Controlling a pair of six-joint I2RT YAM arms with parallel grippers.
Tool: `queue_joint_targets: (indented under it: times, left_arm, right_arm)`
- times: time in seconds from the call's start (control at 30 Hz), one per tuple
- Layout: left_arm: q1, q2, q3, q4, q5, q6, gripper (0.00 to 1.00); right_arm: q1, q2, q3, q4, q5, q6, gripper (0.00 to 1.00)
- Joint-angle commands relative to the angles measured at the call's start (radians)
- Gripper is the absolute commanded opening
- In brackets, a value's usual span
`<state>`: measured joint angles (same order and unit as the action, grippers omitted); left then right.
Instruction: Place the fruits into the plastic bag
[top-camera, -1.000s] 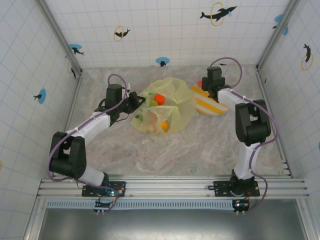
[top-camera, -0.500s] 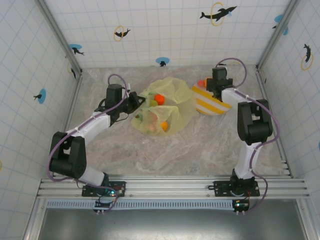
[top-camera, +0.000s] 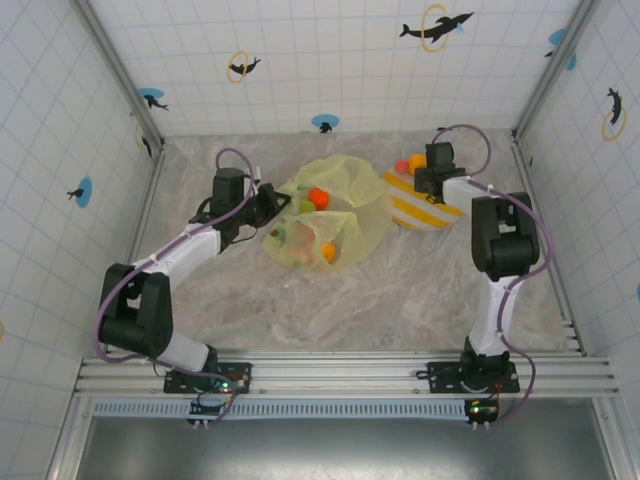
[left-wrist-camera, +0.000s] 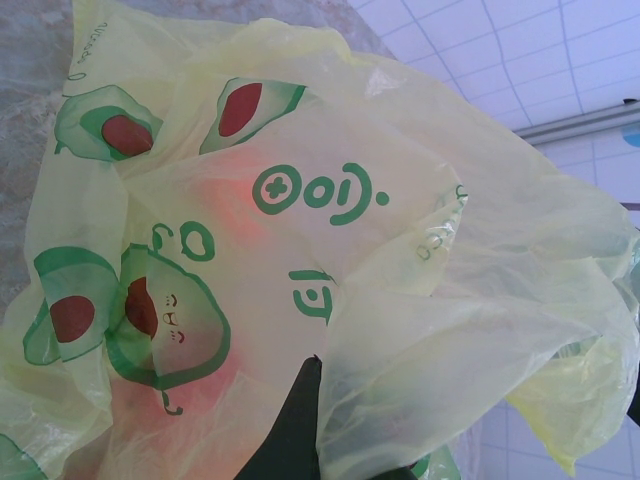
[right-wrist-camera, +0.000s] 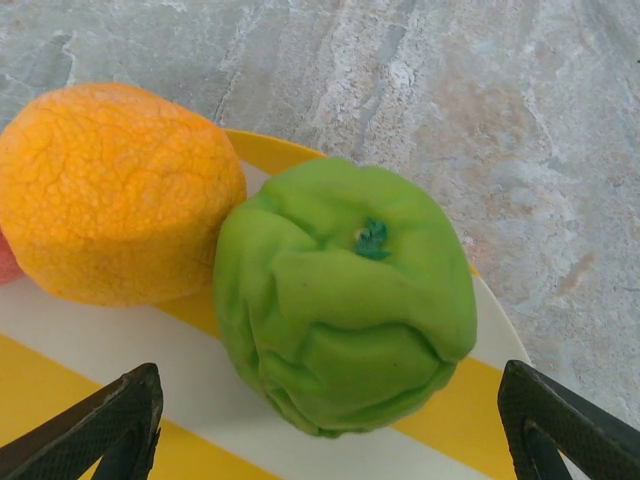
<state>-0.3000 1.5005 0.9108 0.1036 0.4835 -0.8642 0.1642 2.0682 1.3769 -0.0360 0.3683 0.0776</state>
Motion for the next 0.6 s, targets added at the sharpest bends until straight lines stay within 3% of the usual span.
queue_joint_targets:
  times: [0.0, 0.57]
  left_arm:
    - [0.007, 0.017, -0.004, 0.004, 0.017, 0.002, 0.00]
    - [0.007, 0.024, -0.003, 0.001, 0.017, 0.005, 0.00]
  right_arm:
    - [-0.010, 0.034, 0.051, -0.017, -0.002, -0.009, 0.89]
    - [-0.029, 0.121, 0.175, -0.068, -0.014, -0.027, 0.88]
